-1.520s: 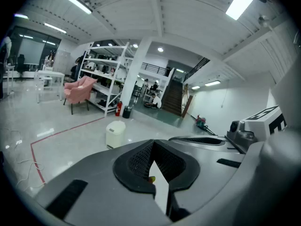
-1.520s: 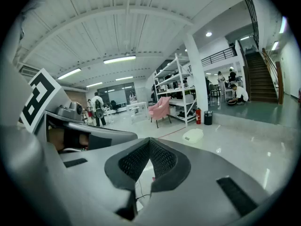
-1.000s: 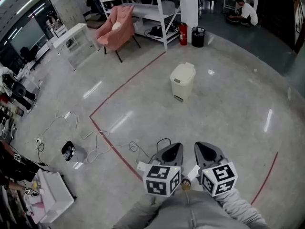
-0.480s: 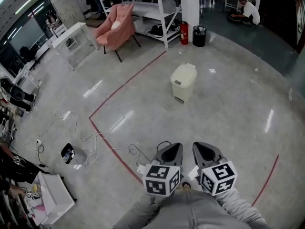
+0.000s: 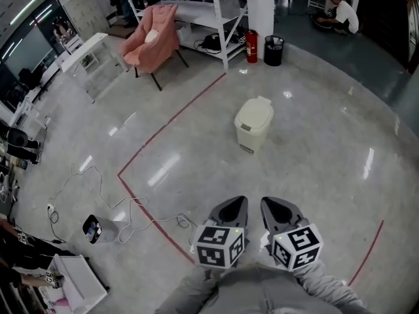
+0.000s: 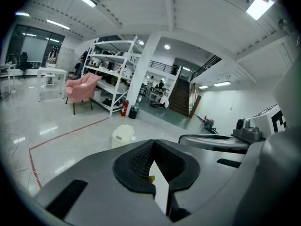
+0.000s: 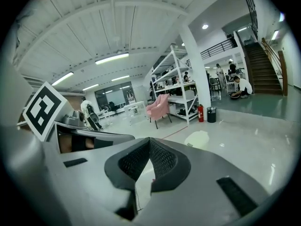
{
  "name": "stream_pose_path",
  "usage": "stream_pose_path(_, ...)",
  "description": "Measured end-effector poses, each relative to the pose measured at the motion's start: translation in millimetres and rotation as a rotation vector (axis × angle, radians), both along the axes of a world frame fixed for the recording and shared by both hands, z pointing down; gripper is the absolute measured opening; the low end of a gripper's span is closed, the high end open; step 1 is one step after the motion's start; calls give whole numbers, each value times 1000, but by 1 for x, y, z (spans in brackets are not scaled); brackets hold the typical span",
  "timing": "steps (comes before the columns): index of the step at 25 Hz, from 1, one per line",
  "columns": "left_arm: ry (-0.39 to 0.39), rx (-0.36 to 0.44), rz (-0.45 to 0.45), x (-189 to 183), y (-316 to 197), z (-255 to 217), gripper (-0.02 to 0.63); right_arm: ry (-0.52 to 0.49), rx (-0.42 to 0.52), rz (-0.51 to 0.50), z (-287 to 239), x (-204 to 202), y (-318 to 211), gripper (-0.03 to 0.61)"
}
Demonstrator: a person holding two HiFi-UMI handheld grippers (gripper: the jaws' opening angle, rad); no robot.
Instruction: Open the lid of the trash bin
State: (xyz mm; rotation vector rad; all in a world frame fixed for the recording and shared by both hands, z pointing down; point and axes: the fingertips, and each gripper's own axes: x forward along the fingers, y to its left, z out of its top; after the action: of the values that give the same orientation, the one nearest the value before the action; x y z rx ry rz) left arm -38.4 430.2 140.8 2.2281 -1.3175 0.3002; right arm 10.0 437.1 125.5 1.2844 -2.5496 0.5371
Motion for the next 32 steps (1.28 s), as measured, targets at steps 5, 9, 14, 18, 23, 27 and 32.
stream_pose_path(5, -7, -13, 23, -11, -54, 0, 6, 13, -6, 28, 1, -8, -53, -3)
stream_pose_path(9, -5, -28, 40, -21, -89, 1, 6, 19, -23, 53, 4, -15, -89, -3)
stream_pose_path(14, -1, -49, 76, -29, -130, 10, 6, 25, -32, 79, 11, -26, -133, -3)
stream_pose_path(18, -2, -59, 106, -35, -156, 17, 6, 33, -36, 94, 16, -35, -160, -3)
stream_pose_path(23, -15, -72, 123, -40, -183, 27, 6, 38, -55, 113, 25, -38, -185, -3)
stream_pose_path(27, -15, -102, 110, -43, -202, 40, 6, 43, -84, 119, 34, -35, -201, -3)
stream_pose_path(32, -24, -132, 96, -38, -236, 54, 6, 47, -125, 116, 48, -23, -232, -3)
